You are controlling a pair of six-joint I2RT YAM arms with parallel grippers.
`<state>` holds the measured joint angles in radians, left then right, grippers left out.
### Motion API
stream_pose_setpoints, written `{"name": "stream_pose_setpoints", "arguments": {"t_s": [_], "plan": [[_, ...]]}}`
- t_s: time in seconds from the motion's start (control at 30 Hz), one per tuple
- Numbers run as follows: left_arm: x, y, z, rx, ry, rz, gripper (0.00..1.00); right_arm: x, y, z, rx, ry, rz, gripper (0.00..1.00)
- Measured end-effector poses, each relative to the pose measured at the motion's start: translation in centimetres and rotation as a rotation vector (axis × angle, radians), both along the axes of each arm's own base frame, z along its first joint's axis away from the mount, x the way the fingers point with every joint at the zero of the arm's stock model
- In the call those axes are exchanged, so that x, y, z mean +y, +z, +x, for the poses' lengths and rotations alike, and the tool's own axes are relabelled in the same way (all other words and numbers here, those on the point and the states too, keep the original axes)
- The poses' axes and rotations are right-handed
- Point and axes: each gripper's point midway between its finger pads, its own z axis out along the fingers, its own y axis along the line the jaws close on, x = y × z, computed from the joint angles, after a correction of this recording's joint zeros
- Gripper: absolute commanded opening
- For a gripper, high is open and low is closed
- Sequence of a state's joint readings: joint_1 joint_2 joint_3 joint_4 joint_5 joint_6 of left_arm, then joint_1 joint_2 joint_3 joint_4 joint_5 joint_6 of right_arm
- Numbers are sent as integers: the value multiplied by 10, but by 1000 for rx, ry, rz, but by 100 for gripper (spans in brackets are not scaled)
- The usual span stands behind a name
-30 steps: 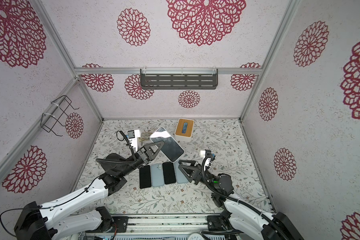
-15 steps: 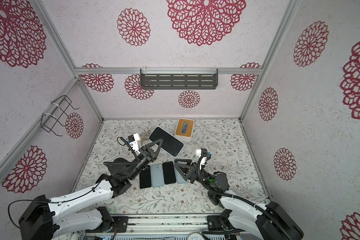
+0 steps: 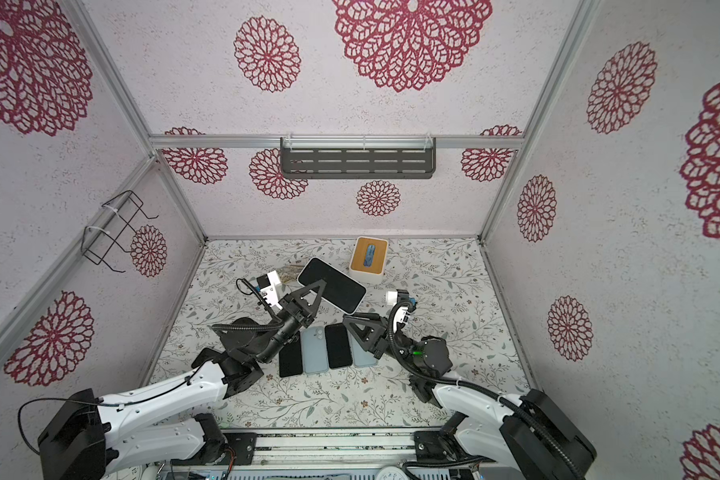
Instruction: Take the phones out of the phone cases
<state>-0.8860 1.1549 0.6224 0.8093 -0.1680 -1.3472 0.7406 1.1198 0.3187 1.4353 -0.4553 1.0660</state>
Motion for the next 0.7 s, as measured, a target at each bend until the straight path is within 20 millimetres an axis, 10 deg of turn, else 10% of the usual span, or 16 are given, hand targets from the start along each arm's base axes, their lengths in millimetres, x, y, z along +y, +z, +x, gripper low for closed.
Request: {"name": "stream_pose_setpoints", "arguments": {"t_s": [0.33,0.6,0.7], "plan": [[1,5,-2,-10,-5,-24,0,2,-4,2,14,-1,-14,0],[-3,0,-4,-3,-21,7,0,9,-11,2,-4,1,-86,0],[-2,1,-6,-7,-26,23,0,7,-9,-3,-25,3,-100,41]]}}
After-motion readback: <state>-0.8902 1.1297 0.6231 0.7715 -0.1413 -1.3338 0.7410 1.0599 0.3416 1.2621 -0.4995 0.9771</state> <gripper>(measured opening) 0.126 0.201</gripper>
